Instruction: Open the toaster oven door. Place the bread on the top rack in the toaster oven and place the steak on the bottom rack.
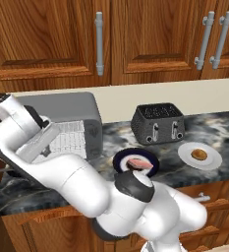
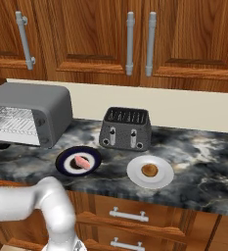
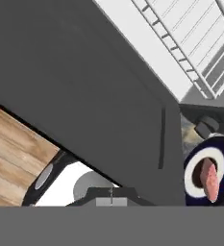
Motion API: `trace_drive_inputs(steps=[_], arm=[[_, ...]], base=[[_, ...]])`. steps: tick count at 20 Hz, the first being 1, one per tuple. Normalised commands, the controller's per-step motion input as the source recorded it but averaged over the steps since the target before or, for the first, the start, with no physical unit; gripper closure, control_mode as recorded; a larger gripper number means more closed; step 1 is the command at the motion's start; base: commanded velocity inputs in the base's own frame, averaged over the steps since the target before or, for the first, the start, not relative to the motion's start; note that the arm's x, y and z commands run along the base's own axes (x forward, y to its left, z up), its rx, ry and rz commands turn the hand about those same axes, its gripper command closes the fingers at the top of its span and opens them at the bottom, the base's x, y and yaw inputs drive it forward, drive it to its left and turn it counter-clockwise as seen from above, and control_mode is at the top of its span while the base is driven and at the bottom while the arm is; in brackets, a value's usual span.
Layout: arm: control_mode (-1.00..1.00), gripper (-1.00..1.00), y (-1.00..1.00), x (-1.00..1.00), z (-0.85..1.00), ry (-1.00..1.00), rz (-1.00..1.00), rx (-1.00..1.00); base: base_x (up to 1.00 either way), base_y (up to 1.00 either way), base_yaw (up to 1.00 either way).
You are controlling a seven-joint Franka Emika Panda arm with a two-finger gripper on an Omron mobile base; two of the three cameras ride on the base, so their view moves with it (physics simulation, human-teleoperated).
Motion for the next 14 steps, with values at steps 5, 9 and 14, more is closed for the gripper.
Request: trace_drive_inputs(steps=[5,9,14], arm=[[-1.0,1.0,-0.04,0.01,-1.0,-0.26,-0.2,0.22],[-1.0,1.0,0.0,-0.11,-1.0,-0.09,-0.24,0.29],[-1.0,1.0,0.0,-0.55,-1.0,-0.01,-0.23,0.28]], base=[[0.0,0.0,0.0],[0.0,0.0,0.0],[0.0,0.0,0.0]])
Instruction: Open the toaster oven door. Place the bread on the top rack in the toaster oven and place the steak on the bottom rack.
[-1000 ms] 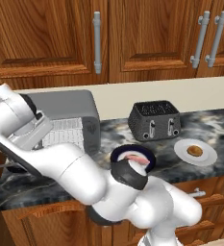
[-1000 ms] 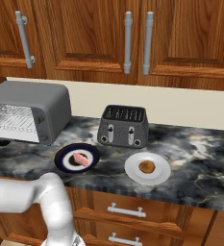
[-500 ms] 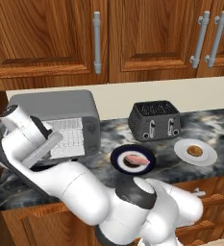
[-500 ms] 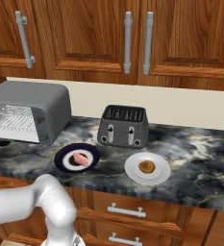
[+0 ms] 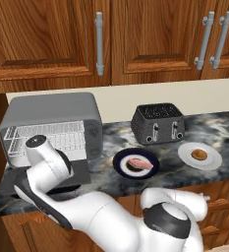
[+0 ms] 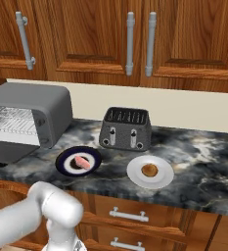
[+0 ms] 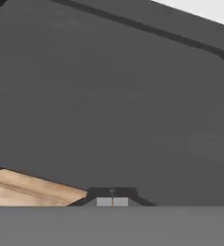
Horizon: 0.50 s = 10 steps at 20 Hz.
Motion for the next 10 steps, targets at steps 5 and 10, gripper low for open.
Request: trace_drive_inputs(steps=[5,10], arm=[[-1.0,1.0,0.0,-0.14,-0.97,-0.01,-0.24,0.27],[-1.0,1.0,0.0,0.05,0.21,0.0,-0.14,0.22]], base=[[0.0,0.0,0.0],[0.0,0.0,0.0]])
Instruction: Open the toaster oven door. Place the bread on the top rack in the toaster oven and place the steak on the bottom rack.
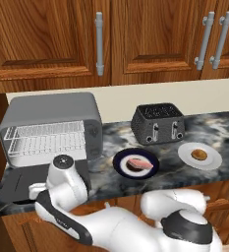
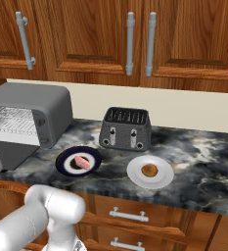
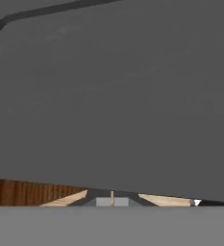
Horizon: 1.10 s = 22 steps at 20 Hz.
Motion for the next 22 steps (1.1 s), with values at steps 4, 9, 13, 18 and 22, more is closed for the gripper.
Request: trace_drive_inputs(steps=[4,9,13,18,22], arm=[[-1.0,1.0,0.0,0.0,1.0,0.0,-0.07,0.08],[-1.0,1.0,0.0,0.02,0.94,0.07,-0.05,0.0],[-1.0,1.0,-0.08,0.33,0.34,0.02,-0.01,-0.03],[-1.0,1.0,0.0,0.39,0.05,0.0,0.0,-0.1],[-1.0,1.0,-0.07,0.36,0.12,0.0,0.0,-0.05]], base=[[0.0,0.0,0.0],[0.0,0.0,0.0],[0.0,0.0,0.0],[0.0,0.0,0.0],[0.0,0.0,0.0]])
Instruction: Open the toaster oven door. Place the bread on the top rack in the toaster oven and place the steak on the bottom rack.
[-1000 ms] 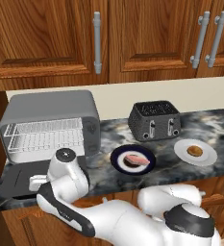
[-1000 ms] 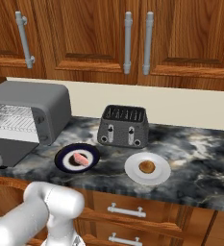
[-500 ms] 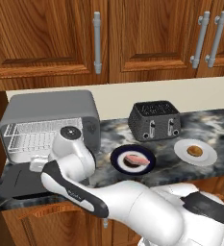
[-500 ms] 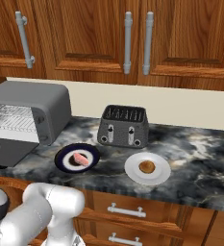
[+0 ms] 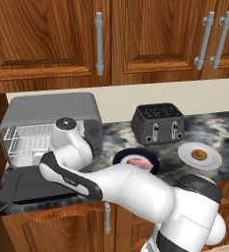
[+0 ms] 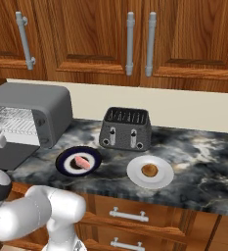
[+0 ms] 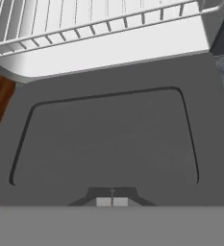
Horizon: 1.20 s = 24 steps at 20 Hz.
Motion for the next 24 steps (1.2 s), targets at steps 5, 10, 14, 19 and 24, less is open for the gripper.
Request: trace_drive_inputs(steps=[5,10,14,19,24], arm=[[-1.0,1.0,-0.01,0.08,0.01,0.0,0.0,-0.04],[-1.0,-1.0,0.0,0.0,0.0,0.0,0.0,-0.03],[-1.0,-1.0,0.0,0.0,0.02,0.0,0.0,-0.02],[-1.0,-1.0,0.0,0.0,0.0,-0.03,0.02,-0.07],[-1.0,-1.0,0.04,0.0,0.0,-0.1,0.01,-0.04]], base=[[0.0,0.0,0.0],[0.0,0.0,0.0],[0.0,0.0,0.0],[0.0,0.0,0.0],[0.0,0.0,0.0]])
